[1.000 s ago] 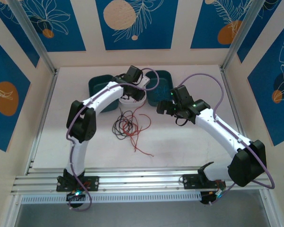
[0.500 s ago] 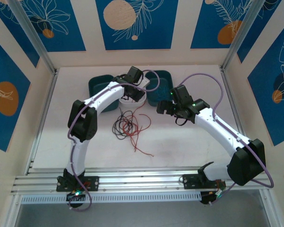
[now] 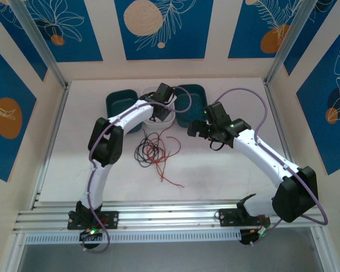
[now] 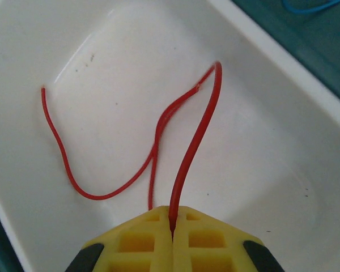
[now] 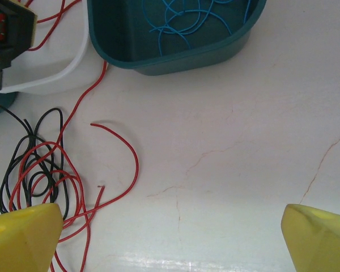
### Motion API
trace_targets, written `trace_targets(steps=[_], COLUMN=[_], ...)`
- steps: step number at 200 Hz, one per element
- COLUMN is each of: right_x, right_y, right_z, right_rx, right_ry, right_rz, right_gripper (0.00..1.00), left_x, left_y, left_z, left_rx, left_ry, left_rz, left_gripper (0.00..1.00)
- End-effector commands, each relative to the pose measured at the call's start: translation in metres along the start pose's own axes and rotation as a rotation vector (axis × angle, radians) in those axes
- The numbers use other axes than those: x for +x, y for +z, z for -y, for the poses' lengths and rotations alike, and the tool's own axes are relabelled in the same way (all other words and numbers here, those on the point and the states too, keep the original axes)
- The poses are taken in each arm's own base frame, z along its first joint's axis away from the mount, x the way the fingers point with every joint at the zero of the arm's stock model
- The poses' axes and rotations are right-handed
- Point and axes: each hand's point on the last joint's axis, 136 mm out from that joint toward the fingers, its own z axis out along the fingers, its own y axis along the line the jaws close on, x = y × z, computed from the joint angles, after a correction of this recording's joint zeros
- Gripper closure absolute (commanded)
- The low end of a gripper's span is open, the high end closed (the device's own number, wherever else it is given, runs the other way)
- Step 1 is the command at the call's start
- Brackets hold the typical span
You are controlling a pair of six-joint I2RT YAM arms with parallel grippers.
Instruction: Untangle the cables
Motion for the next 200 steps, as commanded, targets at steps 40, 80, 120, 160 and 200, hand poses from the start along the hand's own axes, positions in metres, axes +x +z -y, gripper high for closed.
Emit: trace_targets(steps=[40, 80, 120, 160, 200], right_x=[0.003, 0.004, 0.004, 0.002, 0.003], right_y=[0.001, 0.002, 0.003, 0.003, 0.003], right_z=[-0.002, -0.002, -0.004, -0.006, -0.007], right_rx=[-0.027, -0.028, -0.032, -0.041, -0.043], right_ry=[0.019, 0.022, 0.015, 0.013, 0.009], right_rz=[-0.011, -0.016, -0.016, -0.016, -0.015], right_gripper=[0.01, 0.01, 0.01, 0.01, 0.01], left_x=[0.0, 0.005, -0.004, -0.015, -0.026], left_y=[0.022, 0.032, 0.019, -0.008, -0.031], left_z=[0.013, 0.017, 0.017, 0.008, -0.001], left_rx=[0.039, 0.062, 0.091, 0.087, 0.087], left_ry=[0.004, 0.016, -0.012, -0.057, -0.098], left_rz=[-0.025, -0.054, -0.027, 0.011, 0.062], left_gripper=[1.0, 1.0, 0.86, 0.61, 0.47])
